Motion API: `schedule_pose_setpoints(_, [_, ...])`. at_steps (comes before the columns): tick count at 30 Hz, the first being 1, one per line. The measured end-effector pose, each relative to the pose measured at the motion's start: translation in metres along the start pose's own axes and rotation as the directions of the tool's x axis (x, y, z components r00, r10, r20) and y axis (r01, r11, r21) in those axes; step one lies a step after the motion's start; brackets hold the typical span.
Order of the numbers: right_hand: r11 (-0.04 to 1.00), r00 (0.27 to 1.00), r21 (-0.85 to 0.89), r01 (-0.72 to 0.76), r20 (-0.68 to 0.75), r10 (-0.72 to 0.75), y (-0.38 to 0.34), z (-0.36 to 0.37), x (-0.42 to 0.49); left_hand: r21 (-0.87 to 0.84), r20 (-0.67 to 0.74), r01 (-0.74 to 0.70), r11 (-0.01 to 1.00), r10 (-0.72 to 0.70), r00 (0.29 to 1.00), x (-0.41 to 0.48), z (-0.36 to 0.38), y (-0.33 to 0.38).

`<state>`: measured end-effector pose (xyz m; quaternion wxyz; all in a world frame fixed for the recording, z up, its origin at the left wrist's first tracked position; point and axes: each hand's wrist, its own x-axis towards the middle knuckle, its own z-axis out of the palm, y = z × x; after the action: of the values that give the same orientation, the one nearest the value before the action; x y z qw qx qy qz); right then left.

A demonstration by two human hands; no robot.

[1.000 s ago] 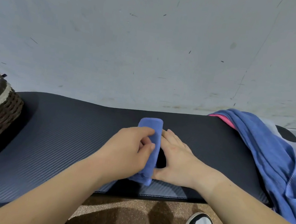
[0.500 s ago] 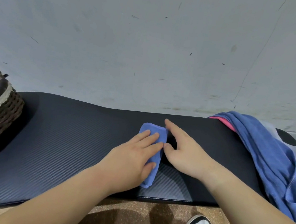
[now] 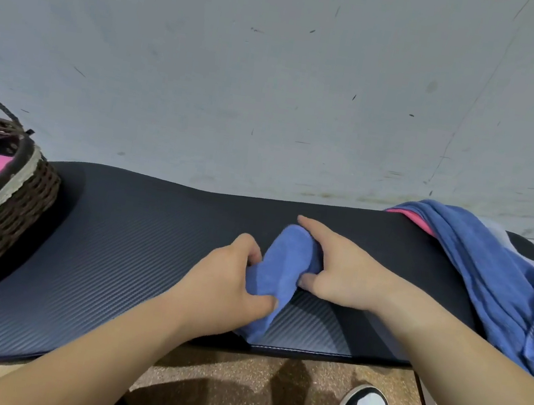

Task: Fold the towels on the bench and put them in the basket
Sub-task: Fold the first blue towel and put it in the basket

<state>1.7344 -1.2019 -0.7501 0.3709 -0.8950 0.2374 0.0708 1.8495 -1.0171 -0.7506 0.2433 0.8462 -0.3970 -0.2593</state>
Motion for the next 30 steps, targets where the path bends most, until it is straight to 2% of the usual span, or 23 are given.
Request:
schedule_pose_setpoints(3, [0.997,0.997,0.038,0.064,0.044,-0.066,-0.016,0.001,-0.006,-0.068,0.047,-0.1,0.993,0.103,0.994,-0.014,-0.022,-0.007])
schedule_pose_setpoints(6, [0.985,0.996,0.143,0.092,-0.009,-0.091,-0.034,0.001,-0.014,-0.115,-0.032,-0.155,0.981,0.152,0.988,-0.027,-0.046,-0.022])
schedule_pose_setpoints(10, [0.94,0.995,0.328,0.091,-0.066,-0.073,-0.058,0.005,-0.025,0.036,-0.197,-0.258,0.966,0.26,0.945,-0.047,-0.066,-0.046])
schedule_pose_setpoints(14, [0.839,0.993,0.54,0.074,-0.121,-0.01,-0.085,0.016,-0.037,0.081,-0.184,-0.329,0.941,0.339,0.923,-0.073,-0.079,-0.058])
schedule_pose_setpoints(17, [0.78,0.995,0.624,0.052,-0.095,0.01,-0.109,0.03,-0.046,0.057,-0.193,-0.301,0.952,0.306,0.932,-0.09,-0.101,-0.073])
schedule_pose_setpoints(19, [0.764,0.998,0.645,0.035,-0.057,0.002,-0.129,0.041,-0.051,0.003,-0.203,-0.237,0.971,0.233,0.951,-0.104,-0.119,-0.086])
schedule_pose_setpoints(21, [0.734,1.0,0.679,0.013,0.003,-0.021,-0.151,0.052,-0.053,-0.1,-0.239,-0.163,0.981,0.135,0.961,-0.12,-0.138,-0.101])
schedule_pose_setpoints(24, [0.624,0.99,0.78,-0.05,0.119,-0.07,-0.185,0.073,-0.052,-0.252,-0.336,-0.135,0.958,0.044,0.941,-0.141,-0.166,-0.122])
schedule_pose_setpoints(27, [0.564,0.994,0.825,-0.051,0.098,-0.053,-0.222,0.095,-0.038,-0.455,-0.385,-0.137,0.88,-0.056,0.921,-0.156,-0.195,-0.14])
schedule_pose_setpoints(28, [0.569,0.997,0.821,-0.046,0.076,-0.029,-0.234,0.1,-0.031,-0.494,-0.404,-0.143,0.858,-0.08,0.911,-0.159,-0.205,-0.145])
schedule_pose_setpoints(30, [0.636,1.0,0.771,-0.021,0.014,0.017,-0.261,0.111,-0.012,-0.454,-0.445,-0.125,0.882,-0.103,0.889,-0.164,-0.225,-0.154])
